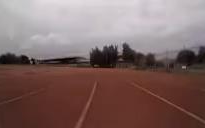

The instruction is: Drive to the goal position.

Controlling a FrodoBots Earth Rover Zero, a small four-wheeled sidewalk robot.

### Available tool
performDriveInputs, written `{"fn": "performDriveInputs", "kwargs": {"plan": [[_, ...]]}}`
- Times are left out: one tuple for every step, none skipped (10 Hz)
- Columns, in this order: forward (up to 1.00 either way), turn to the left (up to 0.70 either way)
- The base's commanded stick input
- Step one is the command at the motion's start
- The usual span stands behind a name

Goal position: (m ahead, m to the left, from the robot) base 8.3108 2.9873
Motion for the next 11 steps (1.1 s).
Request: {"fn": "performDriveInputs", "kwargs": {"plan": [[0.7,0.0],[0.7,0.0],[0.7,0.0],[0.7,0.0],[0.7,0.0],[0.7,0.0],[0.7,0.0],[0.7,0.0],[0.7,0.0],[0.7,0.0],[0.7,0.0]]}}
